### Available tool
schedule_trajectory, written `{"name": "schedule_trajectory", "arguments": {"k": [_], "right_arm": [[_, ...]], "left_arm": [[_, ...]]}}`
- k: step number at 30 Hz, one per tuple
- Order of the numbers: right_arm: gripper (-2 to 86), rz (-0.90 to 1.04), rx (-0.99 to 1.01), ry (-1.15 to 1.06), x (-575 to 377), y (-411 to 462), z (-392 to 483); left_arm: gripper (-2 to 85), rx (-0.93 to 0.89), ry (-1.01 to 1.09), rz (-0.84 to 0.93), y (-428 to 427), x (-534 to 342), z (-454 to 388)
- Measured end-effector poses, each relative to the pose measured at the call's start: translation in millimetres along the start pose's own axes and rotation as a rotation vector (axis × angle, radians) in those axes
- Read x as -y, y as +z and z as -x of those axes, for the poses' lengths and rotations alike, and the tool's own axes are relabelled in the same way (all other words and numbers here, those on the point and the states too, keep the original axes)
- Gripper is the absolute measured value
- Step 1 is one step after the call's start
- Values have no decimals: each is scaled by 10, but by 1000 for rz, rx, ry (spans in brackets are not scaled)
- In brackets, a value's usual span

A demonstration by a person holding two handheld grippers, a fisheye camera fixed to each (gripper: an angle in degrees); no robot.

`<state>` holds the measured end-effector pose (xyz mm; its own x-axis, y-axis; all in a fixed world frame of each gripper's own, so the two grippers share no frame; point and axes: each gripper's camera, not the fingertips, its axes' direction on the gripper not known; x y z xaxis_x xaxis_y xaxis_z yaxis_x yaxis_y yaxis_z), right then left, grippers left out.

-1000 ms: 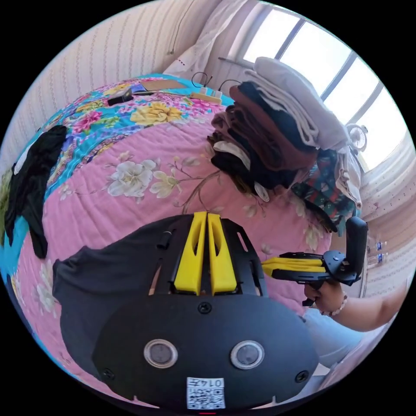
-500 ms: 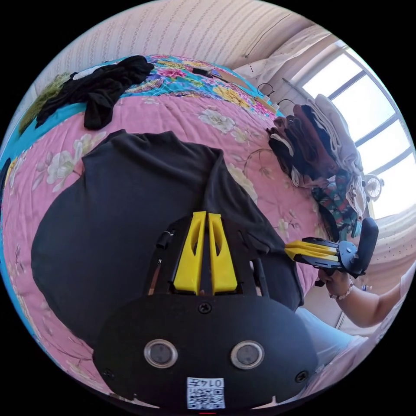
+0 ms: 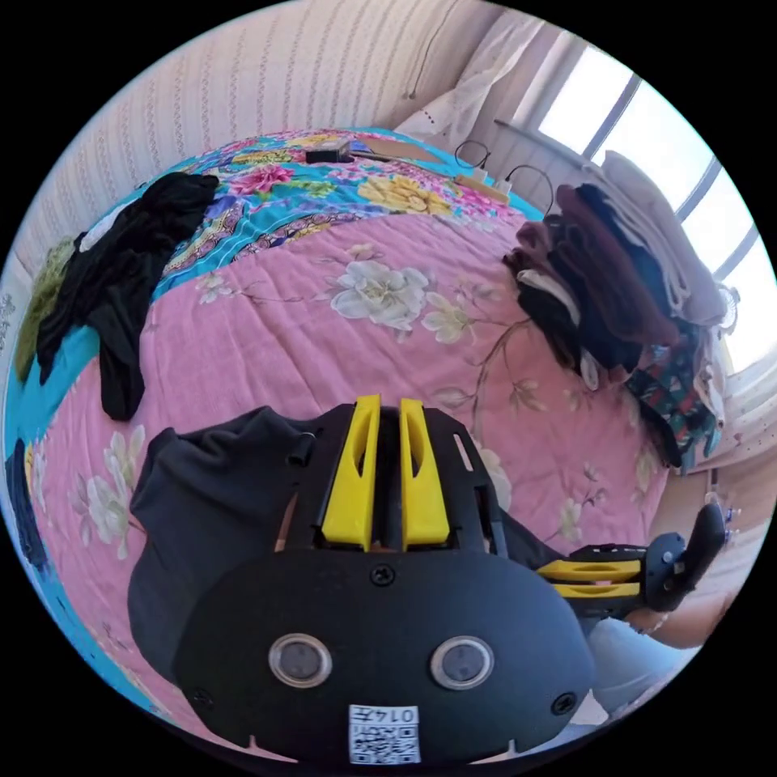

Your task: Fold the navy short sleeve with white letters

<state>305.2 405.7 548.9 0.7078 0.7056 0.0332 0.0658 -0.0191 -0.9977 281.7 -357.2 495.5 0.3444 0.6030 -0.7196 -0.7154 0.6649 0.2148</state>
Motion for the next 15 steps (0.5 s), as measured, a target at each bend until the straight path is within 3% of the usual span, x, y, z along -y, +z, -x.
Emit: {"name": "schedule_trajectory", "arguments": {"k": [2,6,12,15], "right_arm": [[26,-19,10,16,-40,74,-20],[26,-17,11,-3,-35,156,-27],[44,-26,37,-13,35,106,-26],[51,-52,34,-55,69,-51,57]], "left_arm": [[27,18,7,62,152,30,60],[8,-35,-58,25,15,-30,217],[0,-80,-131,-172,-726,-518,449],[3,-103,-262,-252,-1163,-1162,672]]}}
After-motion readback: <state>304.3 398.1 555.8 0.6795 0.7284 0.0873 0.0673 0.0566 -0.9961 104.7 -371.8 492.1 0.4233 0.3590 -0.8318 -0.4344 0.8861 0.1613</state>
